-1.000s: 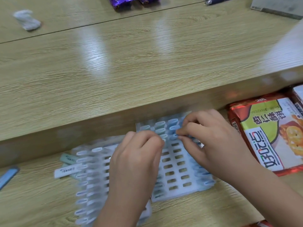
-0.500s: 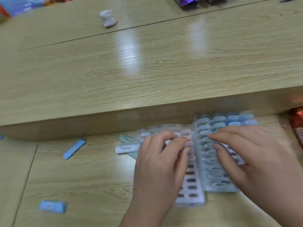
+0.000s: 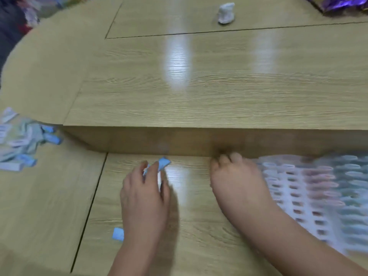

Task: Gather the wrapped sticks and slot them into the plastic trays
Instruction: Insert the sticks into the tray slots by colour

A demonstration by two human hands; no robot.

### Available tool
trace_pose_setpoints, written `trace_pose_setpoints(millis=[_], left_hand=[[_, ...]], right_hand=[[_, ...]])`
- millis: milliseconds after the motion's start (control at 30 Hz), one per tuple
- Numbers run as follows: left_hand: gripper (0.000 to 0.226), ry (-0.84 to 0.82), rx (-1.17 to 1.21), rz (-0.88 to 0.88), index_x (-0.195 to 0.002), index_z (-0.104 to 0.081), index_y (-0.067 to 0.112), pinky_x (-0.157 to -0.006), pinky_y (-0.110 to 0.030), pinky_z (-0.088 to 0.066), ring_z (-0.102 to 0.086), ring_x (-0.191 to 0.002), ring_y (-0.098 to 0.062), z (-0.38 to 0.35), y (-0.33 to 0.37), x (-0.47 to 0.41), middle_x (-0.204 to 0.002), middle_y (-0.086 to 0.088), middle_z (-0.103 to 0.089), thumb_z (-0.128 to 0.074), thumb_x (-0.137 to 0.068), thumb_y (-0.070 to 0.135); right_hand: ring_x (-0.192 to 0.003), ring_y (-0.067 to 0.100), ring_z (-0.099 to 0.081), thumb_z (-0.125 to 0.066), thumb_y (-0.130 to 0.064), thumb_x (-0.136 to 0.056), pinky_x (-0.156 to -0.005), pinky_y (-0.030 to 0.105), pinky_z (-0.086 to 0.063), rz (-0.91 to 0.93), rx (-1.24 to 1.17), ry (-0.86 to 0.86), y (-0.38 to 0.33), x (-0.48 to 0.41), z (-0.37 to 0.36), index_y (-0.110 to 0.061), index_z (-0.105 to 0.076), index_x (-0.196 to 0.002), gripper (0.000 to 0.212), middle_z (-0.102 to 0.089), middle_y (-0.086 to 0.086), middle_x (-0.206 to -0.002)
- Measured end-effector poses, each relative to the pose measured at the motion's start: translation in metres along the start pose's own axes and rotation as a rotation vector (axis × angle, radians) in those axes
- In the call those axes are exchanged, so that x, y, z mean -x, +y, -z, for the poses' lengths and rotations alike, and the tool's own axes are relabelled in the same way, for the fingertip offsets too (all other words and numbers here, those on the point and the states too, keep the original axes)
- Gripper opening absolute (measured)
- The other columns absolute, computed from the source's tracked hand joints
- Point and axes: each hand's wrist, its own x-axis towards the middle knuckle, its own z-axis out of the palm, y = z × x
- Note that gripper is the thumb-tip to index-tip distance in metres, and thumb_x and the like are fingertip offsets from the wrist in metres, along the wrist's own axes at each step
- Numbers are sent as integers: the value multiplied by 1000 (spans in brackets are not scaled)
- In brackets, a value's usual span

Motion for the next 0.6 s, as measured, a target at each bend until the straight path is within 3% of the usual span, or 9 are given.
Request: trace_pose_setpoints(millis=[33,100,167,200,267,333,433,600], left_hand=[[45,-9,-21,2,-128,-65,6,-92,-51,-45,-56,-110,-42,0,-6,-4,-129,-19,-61,-73,-84,14],[41,-17,-34,-5,-125,-67,6,-85,-49,-47,-57,-101,-40,-1,-17,-12,-122,-15,-64,-72,-86,15],[32,-17,-32,-14,-120,-70,8,-81,-48,-47,-56,-94,-39,-4,-25,-20,-113,-13,-66,-69,-89,14],[28,-16,-32,-20,-117,-71,9,-79,-47,-47,-56,-91,-39,-5,-28,-23,-109,-12,-67,-67,-90,13],[21,-4,-9,-33,-109,-73,11,-76,-46,-47,-57,-87,-39,-7,-31,-28,-100,-12,-67,-70,-88,12],[15,-19,45,-33,-101,-71,14,-74,-44,-46,-57,-85,-36,-3,-28,-31,-93,-8,-66,-72,-85,14],[13,-117,165,-13,-93,-64,23,-72,-38,-47,-57,-84,-22,1,-25,-32,-88,8,-63,-71,-85,16],[25,-204,476,128,-106,-71,37,-71,-28,-50,-61,-79,-3,9,-26,-26,-87,15,-66,-66,-91,18]], right_hand=[[-105,28,-55,-28,0,-76,-70,33,-27,-40,9,-35,-4,-5,-5,-12,-58,-116,51,-60,7,-113],[-109,29,-55,-17,-1,-69,-72,34,-28,-102,81,-90,-7,-13,-10,-9,-53,-120,63,-57,10,-118],[-103,27,-60,-25,4,-73,-68,32,-32,-120,79,-88,-8,-16,-15,-13,-54,-115,54,-58,7,-114],[-100,26,-61,-35,2,-83,-66,31,-33,-118,45,-69,-9,-18,-14,-16,-55,-112,40,-59,3,-110],[-94,24,-63,-57,-22,-93,-62,29,-35,-122,-33,-56,-15,-21,-11,-24,-56,-106,13,-59,-2,-101],[-95,23,-62,-57,-39,-94,-62,29,-34,-94,-150,-31,-20,-25,-16,-26,-56,-104,17,-59,-3,-101],[-99,22,-59,-56,-48,-92,-67,29,-37,-69,-315,-16,-28,-28,-21,-29,-62,-102,23,-56,-4,-102],[-90,13,-61,-57,-53,-89,-76,36,-50,-50,-585,140,-16,-17,-19,-31,-72,-94,27,-63,-10,-93]])
